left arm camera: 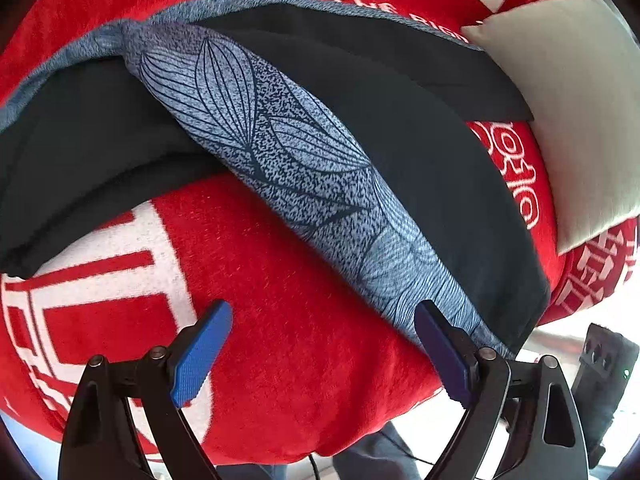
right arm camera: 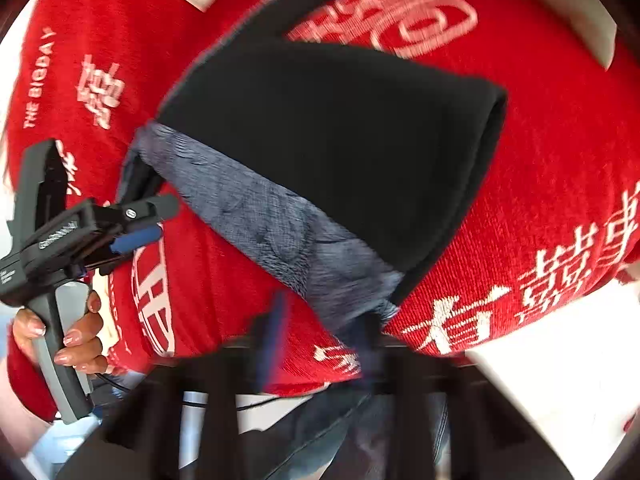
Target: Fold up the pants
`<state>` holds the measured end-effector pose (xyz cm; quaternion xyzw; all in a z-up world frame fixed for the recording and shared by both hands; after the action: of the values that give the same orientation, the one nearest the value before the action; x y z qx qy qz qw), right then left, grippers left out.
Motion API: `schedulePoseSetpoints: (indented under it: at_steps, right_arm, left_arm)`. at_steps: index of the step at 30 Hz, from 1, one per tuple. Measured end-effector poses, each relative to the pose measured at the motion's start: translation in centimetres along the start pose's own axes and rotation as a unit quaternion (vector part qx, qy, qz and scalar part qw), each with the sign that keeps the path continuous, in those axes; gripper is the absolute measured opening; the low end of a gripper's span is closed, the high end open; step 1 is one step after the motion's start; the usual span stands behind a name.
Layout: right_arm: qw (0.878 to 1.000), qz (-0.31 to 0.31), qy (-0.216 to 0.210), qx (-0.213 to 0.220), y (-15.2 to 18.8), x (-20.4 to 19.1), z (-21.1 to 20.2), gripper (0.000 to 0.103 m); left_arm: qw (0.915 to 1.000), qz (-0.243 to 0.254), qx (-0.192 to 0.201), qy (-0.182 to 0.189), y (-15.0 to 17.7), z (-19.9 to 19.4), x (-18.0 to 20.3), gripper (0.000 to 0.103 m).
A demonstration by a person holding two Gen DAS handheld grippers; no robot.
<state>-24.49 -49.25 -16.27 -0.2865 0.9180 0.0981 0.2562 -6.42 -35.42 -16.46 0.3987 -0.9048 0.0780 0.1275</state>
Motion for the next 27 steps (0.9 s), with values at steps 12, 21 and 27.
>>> schedulePoseSetpoints:
  at_steps: [12, 21, 27]
  right_arm:
    - [0.988, -0.028, -0.147, -0.033, -2.4, -3.6, -5.4, 0.003]
    - [0.985, -0.024, -0.161, -0.063, -3.2, -3.6, -6.1, 0.003]
    - [0.985, -0.038, -0.157, -0.054, -6.3, -4.8, -8.2, 0.003]
  left_arm:
    - [0.9904, -0.080, -0.036, 0.107, -1.1, 0.7, 0.5, 0.087]
    - [0.9831, -0.111, -0.033, 0.142, -1.8, 0.3, 0.2, 0.008]
    - [0.9881, -0.090, 0.002, 0.125, -4.2, -2.3, 1.8, 0.008]
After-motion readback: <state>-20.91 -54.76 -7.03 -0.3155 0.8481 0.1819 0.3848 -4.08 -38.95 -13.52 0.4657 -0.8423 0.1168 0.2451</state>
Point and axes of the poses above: each gripper's, at about its wrist camera, not at the fingertips, and z roughly the way its jaws point, x to its right, y to its underside, the point moved 3 cm from there along z, roughly the way its jaws point, and after that the axes turned 3 degrees about z, right-handed, at the moved point
